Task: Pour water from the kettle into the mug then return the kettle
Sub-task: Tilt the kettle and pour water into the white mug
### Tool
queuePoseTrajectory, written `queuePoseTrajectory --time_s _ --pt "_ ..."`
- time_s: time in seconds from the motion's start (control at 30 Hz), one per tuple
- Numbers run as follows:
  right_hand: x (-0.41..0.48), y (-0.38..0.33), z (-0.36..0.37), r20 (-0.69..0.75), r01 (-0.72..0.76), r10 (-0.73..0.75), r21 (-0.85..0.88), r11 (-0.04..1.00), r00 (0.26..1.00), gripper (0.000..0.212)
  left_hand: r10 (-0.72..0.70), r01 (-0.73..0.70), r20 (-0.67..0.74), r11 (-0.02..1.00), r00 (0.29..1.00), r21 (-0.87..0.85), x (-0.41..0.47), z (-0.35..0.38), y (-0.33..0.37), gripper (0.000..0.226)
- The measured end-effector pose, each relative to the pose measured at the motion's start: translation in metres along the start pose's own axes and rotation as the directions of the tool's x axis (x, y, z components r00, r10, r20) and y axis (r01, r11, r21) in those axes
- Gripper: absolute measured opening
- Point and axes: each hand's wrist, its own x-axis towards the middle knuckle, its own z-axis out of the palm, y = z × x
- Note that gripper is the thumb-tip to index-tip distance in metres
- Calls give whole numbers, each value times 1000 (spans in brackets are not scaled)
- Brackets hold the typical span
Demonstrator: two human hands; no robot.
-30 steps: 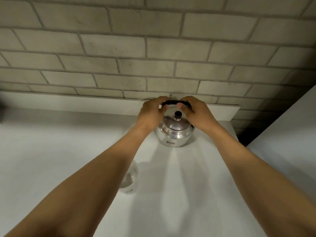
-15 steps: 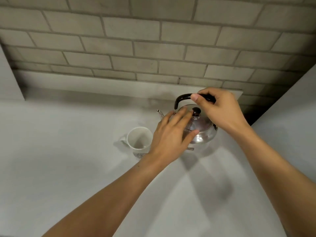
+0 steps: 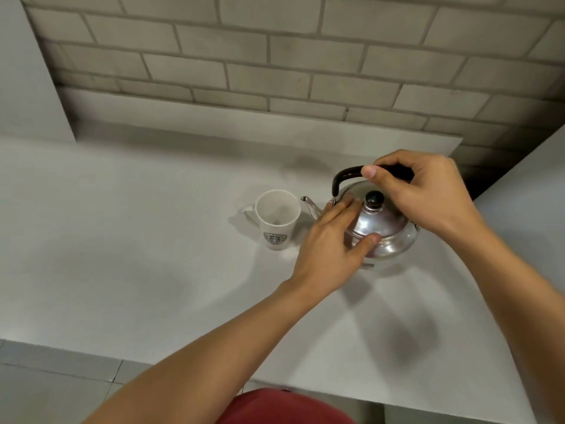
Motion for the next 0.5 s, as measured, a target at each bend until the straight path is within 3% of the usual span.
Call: queuePoseTrajectory --time_s 0.5 --pt "24 -56 -3 119 219 -201 -161 962 972 22 48 -58 -77 990 996 -127 3 -6 -9 68"
